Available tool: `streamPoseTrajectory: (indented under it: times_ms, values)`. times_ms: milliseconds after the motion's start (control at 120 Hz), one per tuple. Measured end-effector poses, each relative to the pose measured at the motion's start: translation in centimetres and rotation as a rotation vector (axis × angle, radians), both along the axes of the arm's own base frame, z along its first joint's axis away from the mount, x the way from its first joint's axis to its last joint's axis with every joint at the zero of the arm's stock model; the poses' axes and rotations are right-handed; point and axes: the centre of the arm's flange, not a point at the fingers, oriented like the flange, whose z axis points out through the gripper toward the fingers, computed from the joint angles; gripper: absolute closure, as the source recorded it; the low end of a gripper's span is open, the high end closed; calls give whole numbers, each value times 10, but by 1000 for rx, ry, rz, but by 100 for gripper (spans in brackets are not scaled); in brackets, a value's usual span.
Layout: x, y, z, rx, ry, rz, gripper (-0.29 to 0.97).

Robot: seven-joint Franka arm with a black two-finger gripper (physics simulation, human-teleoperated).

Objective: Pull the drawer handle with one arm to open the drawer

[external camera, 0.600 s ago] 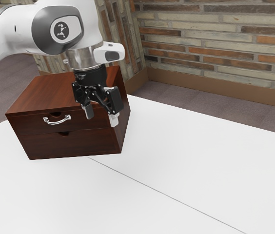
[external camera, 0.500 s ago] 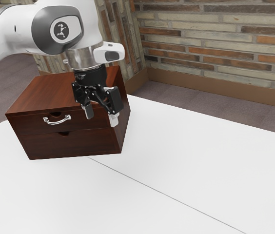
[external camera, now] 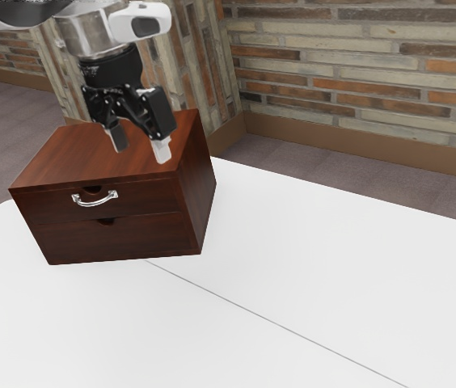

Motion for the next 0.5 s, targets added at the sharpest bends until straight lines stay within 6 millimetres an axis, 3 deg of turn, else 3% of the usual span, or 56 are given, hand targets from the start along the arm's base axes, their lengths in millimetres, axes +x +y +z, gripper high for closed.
streamPoseTrajectory:
  times_ms: [50, 133, 208, 367, 500]
  values:
    - [9, 0, -19, 0, 39, 10, 0]
    - [26, 0, -67, 12, 116, 22, 0]
    - [29, 0, -99, 38, 154, 18, 0]
    - [-9, 6, -134, 64, 149, -7, 0]
    - [-21, 26, -142, 71, 106, -30, 0]
